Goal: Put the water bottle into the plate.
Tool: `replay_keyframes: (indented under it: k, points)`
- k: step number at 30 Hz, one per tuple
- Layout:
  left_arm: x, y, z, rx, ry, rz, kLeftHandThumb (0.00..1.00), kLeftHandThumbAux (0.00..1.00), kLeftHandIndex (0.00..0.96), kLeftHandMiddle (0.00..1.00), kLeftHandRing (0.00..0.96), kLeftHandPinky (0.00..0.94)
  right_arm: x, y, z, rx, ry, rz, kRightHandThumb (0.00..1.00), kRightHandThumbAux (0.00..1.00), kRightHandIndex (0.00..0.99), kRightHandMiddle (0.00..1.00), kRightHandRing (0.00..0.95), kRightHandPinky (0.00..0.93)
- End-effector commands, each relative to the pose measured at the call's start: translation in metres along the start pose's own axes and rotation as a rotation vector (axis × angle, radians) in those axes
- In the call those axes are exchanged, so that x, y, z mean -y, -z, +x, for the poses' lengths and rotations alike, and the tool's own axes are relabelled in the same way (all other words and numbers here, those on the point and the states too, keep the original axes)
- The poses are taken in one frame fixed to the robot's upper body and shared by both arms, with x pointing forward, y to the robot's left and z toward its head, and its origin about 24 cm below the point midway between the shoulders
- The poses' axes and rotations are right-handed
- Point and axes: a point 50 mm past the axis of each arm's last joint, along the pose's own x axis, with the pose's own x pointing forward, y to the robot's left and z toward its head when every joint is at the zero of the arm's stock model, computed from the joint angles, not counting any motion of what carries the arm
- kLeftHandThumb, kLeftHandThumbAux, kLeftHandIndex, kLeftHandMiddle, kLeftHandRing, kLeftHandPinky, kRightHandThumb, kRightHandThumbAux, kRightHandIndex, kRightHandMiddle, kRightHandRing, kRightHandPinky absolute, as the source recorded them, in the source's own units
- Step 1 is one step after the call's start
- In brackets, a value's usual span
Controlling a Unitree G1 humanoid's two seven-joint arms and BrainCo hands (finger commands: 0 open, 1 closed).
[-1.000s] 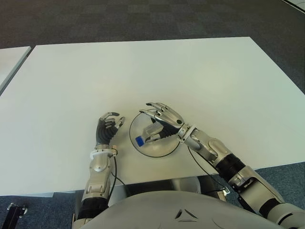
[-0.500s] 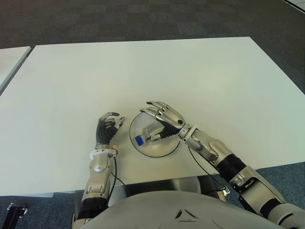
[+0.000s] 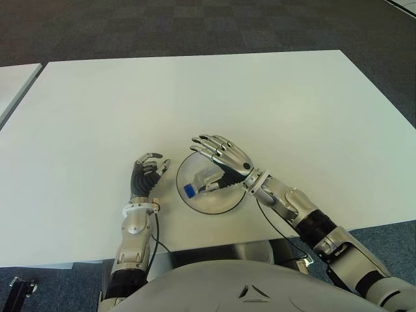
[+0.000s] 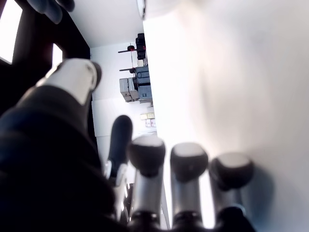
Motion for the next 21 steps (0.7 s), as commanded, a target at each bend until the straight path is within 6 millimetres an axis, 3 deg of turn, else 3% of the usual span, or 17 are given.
replay_keyframes:
  k: [1, 21]
  points:
    - [0.0000, 0.0083, -0.0038, -0.055, 0.010, 0.009, 0.701, 0.724, 0.437, 0.878, 0.883, 0.874, -0.0028, 0.0010, -0.0046, -0.010, 0.010, -0.005, 0.213, 0.221, 0.000, 0.000, 0.000, 0.000]
    - [0.0004, 0.0075, -0.0034, -0.050, 0.007, 0.007, 0.701, 0.723, 0.437, 0.877, 0.882, 0.866, 0.0034, 0.0050, -0.0085, -0.057, 0.116, 0.018, 0.192, 0.215, 0.000, 0.000, 0.000, 0.000]
